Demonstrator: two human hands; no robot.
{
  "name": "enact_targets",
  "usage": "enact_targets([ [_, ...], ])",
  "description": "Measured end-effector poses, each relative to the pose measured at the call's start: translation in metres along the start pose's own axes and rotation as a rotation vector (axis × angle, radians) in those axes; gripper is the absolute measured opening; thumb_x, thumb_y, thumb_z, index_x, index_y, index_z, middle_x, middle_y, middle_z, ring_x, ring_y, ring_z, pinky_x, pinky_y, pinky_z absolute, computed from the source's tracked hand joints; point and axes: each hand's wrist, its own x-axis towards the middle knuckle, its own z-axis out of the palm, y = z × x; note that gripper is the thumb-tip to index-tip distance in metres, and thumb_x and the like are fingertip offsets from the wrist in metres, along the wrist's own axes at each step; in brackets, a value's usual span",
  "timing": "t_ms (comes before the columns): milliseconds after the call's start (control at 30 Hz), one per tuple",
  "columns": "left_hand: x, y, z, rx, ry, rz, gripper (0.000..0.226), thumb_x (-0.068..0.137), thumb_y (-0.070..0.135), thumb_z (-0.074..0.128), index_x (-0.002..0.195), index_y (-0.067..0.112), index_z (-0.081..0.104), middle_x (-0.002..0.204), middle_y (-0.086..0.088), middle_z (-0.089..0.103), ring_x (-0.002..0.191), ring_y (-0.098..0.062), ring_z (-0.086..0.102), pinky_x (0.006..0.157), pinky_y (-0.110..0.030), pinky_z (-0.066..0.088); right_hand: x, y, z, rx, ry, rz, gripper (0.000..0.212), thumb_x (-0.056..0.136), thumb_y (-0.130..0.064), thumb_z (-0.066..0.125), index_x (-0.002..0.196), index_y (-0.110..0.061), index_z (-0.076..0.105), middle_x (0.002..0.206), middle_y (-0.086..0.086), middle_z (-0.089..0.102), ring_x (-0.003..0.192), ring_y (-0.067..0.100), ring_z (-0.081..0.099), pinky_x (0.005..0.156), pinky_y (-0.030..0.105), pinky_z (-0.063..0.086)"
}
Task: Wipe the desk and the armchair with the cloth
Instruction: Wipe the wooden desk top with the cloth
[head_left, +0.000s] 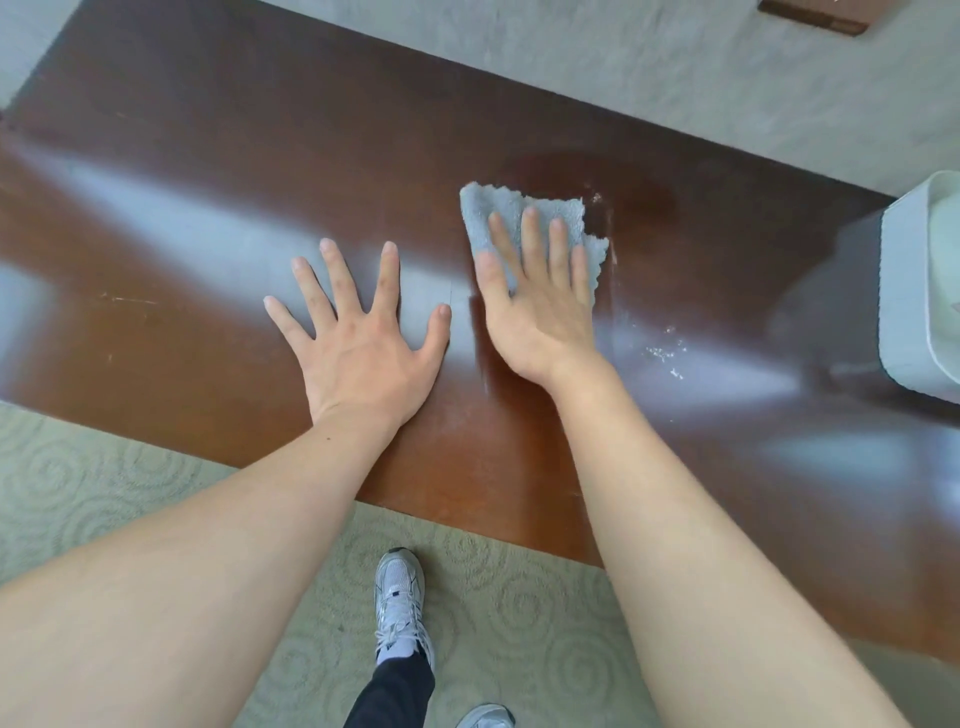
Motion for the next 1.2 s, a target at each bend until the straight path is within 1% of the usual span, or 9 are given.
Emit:
enact_targets([
  [167, 0.001, 0.000, -0.004, -0.010, -0.005, -0.001, 0.080, 0.091, 0.078, 0.010, 0.162, 0.039, 0.002, 0.170, -0.015, -0.006, 0.154, -0.039, -0.012, 0.119, -0.066, -0.006, -0.108, -0.004, 0.032, 0.041, -0.011, -0.002, 0.069, 0.092, -0.067, -0.013, 0.156, -0.043, -0.011, 0.163, -0.010, -0.026, 0.146, 0.009, -0.036, 0.121, 0.040, -0.020],
  [267, 0.000, 0.000, -0.004, -0.009, -0.001, -0.001, 0.080, 0.092, 0.077, 0.011, 0.162, 0.039, 0.002, 0.170, -0.015, -0.006, 0.154, -0.038, -0.011, 0.120, -0.066, -0.005, -0.129, -0.006, 0.046, -0.020, -0.012, 0.047, 0.059, 0.096, -0.060, -0.014, 0.153, -0.044, -0.019, 0.160, -0.012, -0.033, 0.144, 0.009, -0.039, 0.121, 0.041, -0.019],
  [367, 0.000, 0.000, -0.003, -0.008, 0.003, 0.001, 0.080, 0.092, 0.077, 0.011, 0.162, 0.039, 0.003, 0.170, -0.015, -0.004, 0.154, -0.038, -0.010, 0.119, -0.066, -0.005, -0.111, -0.007, 0.050, -0.107, 0.054, 0.113, 0.059, 0.098, -0.054, -0.003, 0.152, -0.040, -0.024, 0.161, -0.008, -0.032, 0.146, 0.014, -0.037, 0.121, 0.042, -0.019],
  [567, 0.001, 0.000, -0.001, 0.012, 0.007, -0.002, 0.081, 0.091, 0.077, 0.009, 0.162, 0.038, 0.004, 0.170, -0.015, -0.004, 0.154, -0.039, -0.010, 0.119, -0.066, -0.005, -0.022, -0.001, 0.027, -0.176, 0.155, 0.126, 0.068, 0.103, -0.053, 0.014, 0.158, -0.024, -0.013, 0.168, -0.001, -0.012, 0.154, 0.020, -0.015, 0.124, 0.042, -0.011],
  [667, 0.001, 0.000, -0.001, 0.019, 0.014, 0.001, 0.081, 0.092, 0.076, 0.010, 0.162, 0.037, 0.006, 0.170, -0.016, -0.002, 0.154, -0.041, -0.008, 0.119, -0.066, -0.004, 0.028, -0.001, 0.009, -0.191, 0.170, 0.102, 0.068, 0.105, -0.051, 0.019, 0.159, -0.019, -0.009, 0.169, -0.001, -0.006, 0.155, 0.021, -0.009, 0.125, 0.042, -0.007],
  [800, 0.001, -0.002, 0.002, 0.015, 0.030, 0.002, 0.081, 0.092, 0.076, 0.010, 0.162, 0.036, 0.009, 0.169, -0.018, 0.001, 0.154, -0.042, -0.006, 0.119, -0.067, -0.002, 0.084, 0.000, -0.012, -0.185, 0.160, 0.099, 0.068, 0.105, -0.050, 0.022, 0.160, -0.019, -0.006, 0.169, 0.000, -0.004, 0.155, 0.022, -0.007, 0.125, 0.043, -0.006],
  [900, 0.001, 0.000, 0.001, 0.015, 0.025, 0.006, 0.081, 0.092, 0.076, 0.008, 0.162, 0.037, 0.008, 0.169, -0.018, 0.000, 0.154, -0.042, -0.007, 0.119, -0.067, -0.002, 0.108, 0.000, -0.025, -0.195, 0.097, 0.086, 0.066, 0.104, -0.050, 0.020, 0.159, -0.025, -0.007, 0.169, 0.000, -0.010, 0.155, 0.022, -0.012, 0.124, 0.044, -0.009],
  [1033, 0.000, -0.001, 0.001, 0.015, 0.015, 0.001, 0.081, 0.091, 0.076, 0.006, 0.162, 0.037, 0.004, 0.170, -0.017, -0.003, 0.154, -0.041, -0.010, 0.119, -0.067, -0.005, 0.098, 0.001, -0.024, -0.227, 0.066, 0.026, 0.067, 0.101, -0.053, 0.020, 0.160, -0.030, -0.002, 0.168, 0.000, -0.012, 0.154, 0.023, -0.016, 0.124, 0.044, -0.013],
  [1200, 0.000, -0.001, 0.000, 0.005, 0.006, 0.002, 0.081, 0.091, 0.078, 0.006, 0.162, 0.038, 0.004, 0.170, -0.016, -0.005, 0.154, -0.040, -0.011, 0.119, -0.066, -0.006, 0.023, 0.001, 0.001, -0.220, 0.104, -0.038, 0.066, 0.100, -0.055, 0.020, 0.159, -0.034, 0.000, 0.168, -0.003, -0.011, 0.154, 0.019, -0.017, 0.124, 0.042, -0.013],
])
